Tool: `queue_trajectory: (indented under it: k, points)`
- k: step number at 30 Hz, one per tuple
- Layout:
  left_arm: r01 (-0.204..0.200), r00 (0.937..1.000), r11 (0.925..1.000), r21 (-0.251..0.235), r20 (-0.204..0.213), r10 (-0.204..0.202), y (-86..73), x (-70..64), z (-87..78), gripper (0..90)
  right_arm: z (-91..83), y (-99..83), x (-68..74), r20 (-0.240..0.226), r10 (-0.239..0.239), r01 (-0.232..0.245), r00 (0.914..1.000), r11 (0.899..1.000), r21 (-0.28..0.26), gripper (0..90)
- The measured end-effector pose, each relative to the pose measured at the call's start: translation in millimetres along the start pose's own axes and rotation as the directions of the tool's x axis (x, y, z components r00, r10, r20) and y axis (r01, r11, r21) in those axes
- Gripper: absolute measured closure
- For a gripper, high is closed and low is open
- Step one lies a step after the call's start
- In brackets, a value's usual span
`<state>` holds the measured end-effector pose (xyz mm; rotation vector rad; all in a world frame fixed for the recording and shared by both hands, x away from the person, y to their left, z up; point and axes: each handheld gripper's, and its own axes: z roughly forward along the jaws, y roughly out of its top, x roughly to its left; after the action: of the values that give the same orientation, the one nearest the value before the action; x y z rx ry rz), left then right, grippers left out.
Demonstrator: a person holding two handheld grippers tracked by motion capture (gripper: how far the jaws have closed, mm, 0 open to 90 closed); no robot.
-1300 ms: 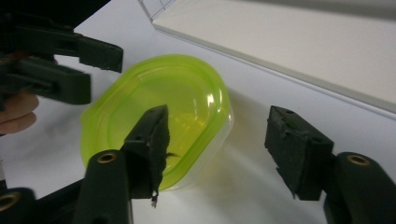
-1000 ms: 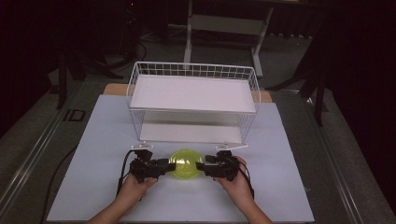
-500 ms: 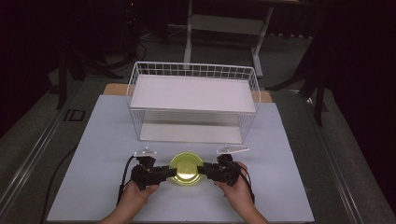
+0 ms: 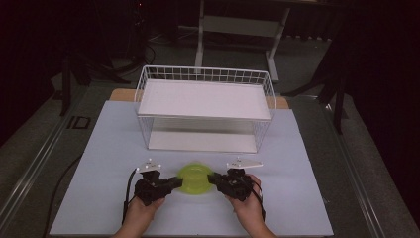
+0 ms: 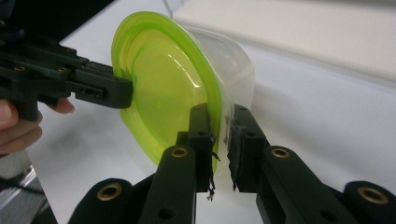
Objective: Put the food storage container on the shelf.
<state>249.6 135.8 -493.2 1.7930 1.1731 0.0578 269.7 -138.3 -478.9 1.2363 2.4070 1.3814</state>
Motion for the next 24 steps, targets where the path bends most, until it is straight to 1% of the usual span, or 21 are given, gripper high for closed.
queue_trajectory:
  k: [1, 4, 6, 7, 8, 9, 10, 11, 12, 14, 17, 19, 24]
  points:
    - [-0.003, 1.0000, 1.0000, -0.006, 0.000, 0.003, 3.7, -0.6, -1.5, 81.8, -2.0, 3.8, 1.0, 0.002, -0.002, 0.002, 1.0000, 1.000, -0.015, 80.8]
    - [-0.038, 0.9993, 0.9988, -0.032, -0.010, 0.037, 19.0, -4.1, -8.1, 81.8, -6.7, 14.5, 0.6, -0.004, 0.005, -0.006, 1.0000, 0.999, -0.047, 80.7]
    - [-0.044, 0.9989, 0.9977, -0.052, -0.015, 0.044, 26.6, -4.7, -9.9, 81.8, -8.7, 22.3, -0.7, -0.011, 0.017, -0.018, 0.9998, 0.998, -0.055, 80.7]
    - [-0.052, 0.9986, 0.9972, -0.054, -0.014, 0.052, 29.4, -4.4, -9.8, 81.8, -9.5, 25.4, -1.5, -0.012, 0.021, -0.022, 0.9997, 0.998, -0.062, 80.7]
    - [-0.055, 0.9984, 0.9966, -0.062, -0.013, 0.055, 32.8, -3.6, -9.7, 81.8, -9.9, 27.8, -2.2, -0.009, 0.020, -0.020, 0.9998, 0.998, -0.065, 80.7]
    - [-0.044, 0.9990, 0.9961, -0.077, -0.008, 0.044, 36.6, -2.6, -8.9, 81.7, -10.6, 30.7, -3.3, -0.010, 0.025, -0.025, 0.9996, 0.997, -0.070, 80.7]
    - [-0.045, 0.9990, 0.9962, -0.075, -0.006, 0.044, 39.1, -1.9, -8.1, 81.7, -10.9, 33.6, -4.2, -0.004, 0.034, -0.035, 0.9994, 0.996, -0.083, 80.7]
    - [-0.041, 0.9992, 0.9956, -0.085, -0.005, 0.041, 42.7, -0.6, -6.7, 81.7, -10.8, 35.4, -4.8, 0.000, 0.039, -0.039, 0.9992, 0.996, -0.082, 80.8]
    - [-0.042, 0.9991, 0.9955, -0.084, -0.005, 0.042, 44.5, -0.4, -5.7, 81.7, -10.9, 38.2, -6.5, 0.004, 0.044, -0.043, 0.9990, 0.995, -0.093, 80.7]
    - [-0.048, 0.9988, 0.9950, -0.088, -0.009, 0.048, 47.8, -0.1, -3.0, 81.8, -10.6, 40.9, -7.3, 0.024, 0.039, -0.037, 0.9989, 0.995, -0.095, 80.7]
    - [-0.044, 0.9990, 0.9951, -0.089, -0.010, 0.044, 53.2, 0.7, 2.3, 81.8, -9.4, 45.1, -11.6, 0.046, 0.047, -0.042, 0.9978, 0.994, -0.106, 80.5]
    - [-0.034, 0.9994, 0.9956, -0.088, -0.007, 0.034, 56.3, 2.2, 7.0, 81.9, -7.6, 46.4, -15.4, 0.056, 0.060, -0.053, 0.9966, 0.992, -0.113, 80.4]
    - [-0.013, 0.9995, 0.9956, -0.093, -0.030, 0.010, 61.1, 8.4, 21.6, 81.7, 1.1, 48.7, -26.6, 0.085, 0.097, -0.087, 0.9916, 0.989, -0.119, 80.2]
